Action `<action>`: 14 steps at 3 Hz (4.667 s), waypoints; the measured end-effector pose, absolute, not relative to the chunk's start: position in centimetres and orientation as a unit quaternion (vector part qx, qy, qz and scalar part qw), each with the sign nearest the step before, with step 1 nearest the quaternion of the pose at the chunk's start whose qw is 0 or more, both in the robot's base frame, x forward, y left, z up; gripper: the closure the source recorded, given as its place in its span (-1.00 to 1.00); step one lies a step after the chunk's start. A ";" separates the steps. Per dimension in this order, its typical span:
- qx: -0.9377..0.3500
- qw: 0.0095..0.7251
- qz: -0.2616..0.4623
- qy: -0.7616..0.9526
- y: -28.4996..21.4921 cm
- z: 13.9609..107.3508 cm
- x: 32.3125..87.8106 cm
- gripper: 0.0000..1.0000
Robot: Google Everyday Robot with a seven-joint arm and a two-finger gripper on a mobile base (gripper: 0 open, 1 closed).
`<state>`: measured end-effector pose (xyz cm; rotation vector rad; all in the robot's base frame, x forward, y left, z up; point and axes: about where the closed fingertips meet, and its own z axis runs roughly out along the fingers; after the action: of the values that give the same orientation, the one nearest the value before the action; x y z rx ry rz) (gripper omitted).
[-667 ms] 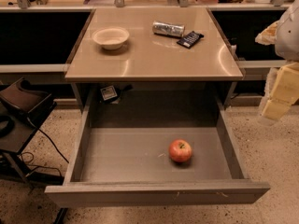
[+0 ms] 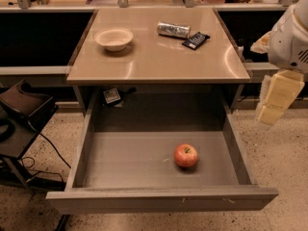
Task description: Pick apple from top drawer and place on counter
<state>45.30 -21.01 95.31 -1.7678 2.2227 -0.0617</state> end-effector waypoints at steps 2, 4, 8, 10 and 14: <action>-0.637 0.160 0.022 0.754 -19.7 87.2 51.2 -1.00; -0.642 0.139 0.051 0.752 -19.2 79.9 51.9 -1.00; -0.714 0.189 0.103 0.666 -8.9 70.7 50.1 -1.00; -0.719 0.206 0.136 0.649 -4.9 66.2 51.2 -1.00; -0.621 0.262 0.133 0.727 -10.8 64.5 54.4 -1.00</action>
Offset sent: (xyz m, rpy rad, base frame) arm 0.0977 0.0161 -0.1298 0.1239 0.0266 0.0844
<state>54.36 -10.79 64.50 -1.6806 1.9666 0.3596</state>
